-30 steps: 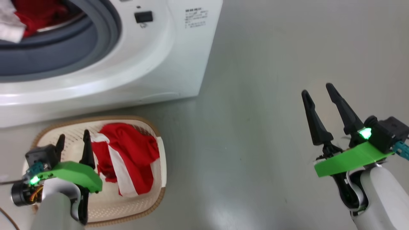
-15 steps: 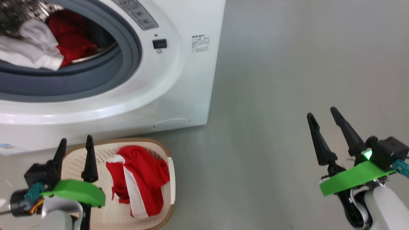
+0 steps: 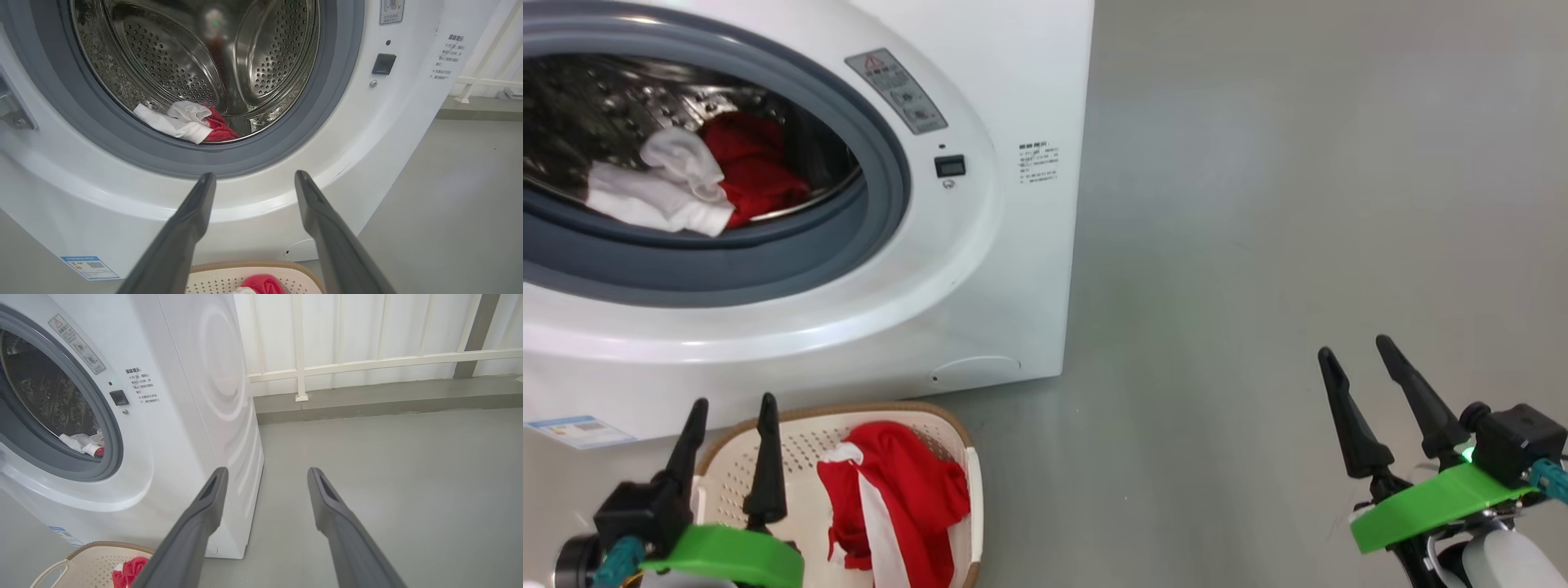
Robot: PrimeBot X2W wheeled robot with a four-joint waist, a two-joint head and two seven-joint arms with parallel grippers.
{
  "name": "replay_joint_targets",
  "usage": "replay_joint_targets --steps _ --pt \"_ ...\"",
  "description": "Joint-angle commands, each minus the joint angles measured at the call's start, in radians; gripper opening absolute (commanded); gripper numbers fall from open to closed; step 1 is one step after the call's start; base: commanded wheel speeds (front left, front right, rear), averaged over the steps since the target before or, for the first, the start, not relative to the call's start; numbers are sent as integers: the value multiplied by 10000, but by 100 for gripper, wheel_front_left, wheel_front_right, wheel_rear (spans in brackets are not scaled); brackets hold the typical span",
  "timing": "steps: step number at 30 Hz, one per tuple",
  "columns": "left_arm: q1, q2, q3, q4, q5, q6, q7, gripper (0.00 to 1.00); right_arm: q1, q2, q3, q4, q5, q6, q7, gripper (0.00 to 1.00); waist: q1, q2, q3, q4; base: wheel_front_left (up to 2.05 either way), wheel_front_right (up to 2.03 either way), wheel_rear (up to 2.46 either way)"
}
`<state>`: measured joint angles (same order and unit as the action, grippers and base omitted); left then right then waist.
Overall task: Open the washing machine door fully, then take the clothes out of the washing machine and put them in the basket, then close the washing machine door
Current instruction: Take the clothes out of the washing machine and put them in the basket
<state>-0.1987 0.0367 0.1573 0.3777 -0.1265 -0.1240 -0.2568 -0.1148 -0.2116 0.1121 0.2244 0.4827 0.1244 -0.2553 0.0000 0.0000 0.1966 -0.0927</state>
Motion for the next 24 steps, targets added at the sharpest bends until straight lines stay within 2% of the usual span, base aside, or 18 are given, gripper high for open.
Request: replay_joint_targets --steps 1,24 --pt "200 138 221 -449 -67 -41 -49 100 157 -161 136 -226 -83 63 -65 100 0 0 -260 30 0 0 0" --pt "2150 136 53 -2140 -347 161 -49 100 1379 -3 -320 -324 -157 63 -65 100 0 0 -1239 113 0 0 0"
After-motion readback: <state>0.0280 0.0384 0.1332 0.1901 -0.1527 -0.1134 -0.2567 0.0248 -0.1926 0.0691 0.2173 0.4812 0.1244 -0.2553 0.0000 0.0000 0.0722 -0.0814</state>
